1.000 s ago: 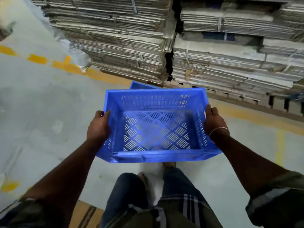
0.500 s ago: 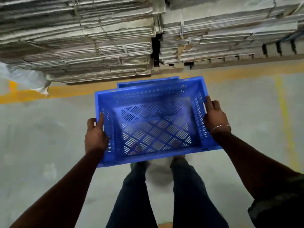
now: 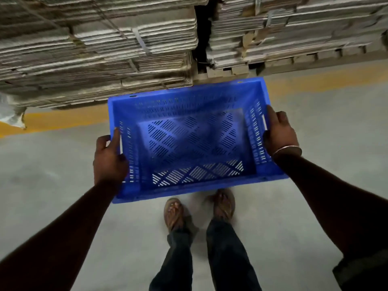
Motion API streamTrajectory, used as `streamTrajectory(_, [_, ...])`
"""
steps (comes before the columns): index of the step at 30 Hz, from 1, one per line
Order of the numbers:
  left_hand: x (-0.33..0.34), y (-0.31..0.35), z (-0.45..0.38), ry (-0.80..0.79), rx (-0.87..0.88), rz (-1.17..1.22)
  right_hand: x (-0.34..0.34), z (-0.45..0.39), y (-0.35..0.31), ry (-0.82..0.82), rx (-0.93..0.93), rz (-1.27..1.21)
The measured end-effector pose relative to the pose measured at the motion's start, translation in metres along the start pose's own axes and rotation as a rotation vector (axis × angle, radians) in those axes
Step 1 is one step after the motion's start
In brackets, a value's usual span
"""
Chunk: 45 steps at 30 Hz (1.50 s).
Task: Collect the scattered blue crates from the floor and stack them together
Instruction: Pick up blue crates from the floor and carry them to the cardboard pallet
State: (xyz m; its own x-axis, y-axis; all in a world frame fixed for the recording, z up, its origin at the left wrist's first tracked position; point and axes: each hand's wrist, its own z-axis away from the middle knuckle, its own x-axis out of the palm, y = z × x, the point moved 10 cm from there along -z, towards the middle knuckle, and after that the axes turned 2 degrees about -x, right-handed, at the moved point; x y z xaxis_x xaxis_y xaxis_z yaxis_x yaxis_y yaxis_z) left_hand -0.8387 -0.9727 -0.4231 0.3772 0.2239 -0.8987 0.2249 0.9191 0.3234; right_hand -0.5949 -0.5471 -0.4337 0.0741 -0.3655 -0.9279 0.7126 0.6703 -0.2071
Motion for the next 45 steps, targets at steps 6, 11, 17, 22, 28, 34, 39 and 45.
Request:
streamTrajectory(6, [0.033, -0.005, -0.04, 0.016, 0.0, 0.053, 0.016, -0.052, -0.007, 0.026, -0.051, 0.006])
streamTrajectory(11, [0.052, -0.003, -0.053, 0.008, 0.02, 0.057, 0.034, -0.061, 0.003, 0.025, 0.008, -0.071])
streamTrajectory(17, [0.057, -0.006, -0.045, -0.018, -0.012, 0.074, 0.041, -0.059, 0.008, 0.044, 0.008, -0.135])
streamTrajectory(22, [0.058, -0.017, -0.034, -0.058, -0.161, 0.129, 0.056, -0.053, 0.028, -0.018, 0.108, -0.226])
streamTrajectory(28, [0.072, -0.043, -0.021, -0.127, -0.309, 0.048, 0.072, -0.038, 0.038, -0.116, 0.252, -0.123])
streamTrajectory(34, [0.072, -0.045, -0.024, -0.103, -0.282, 0.014, 0.076, -0.038, 0.037, -0.105, 0.21, -0.125])
streamTrajectory(39, [0.075, -0.044, -0.024, -0.117, -0.291, -0.001, 0.075, -0.038, 0.037, -0.114, 0.214, -0.121])
streamTrajectory(45, [0.07, -0.038, -0.027, -0.147, -0.228, -0.007, 0.076, -0.036, 0.037, -0.173, 0.254, -0.093])
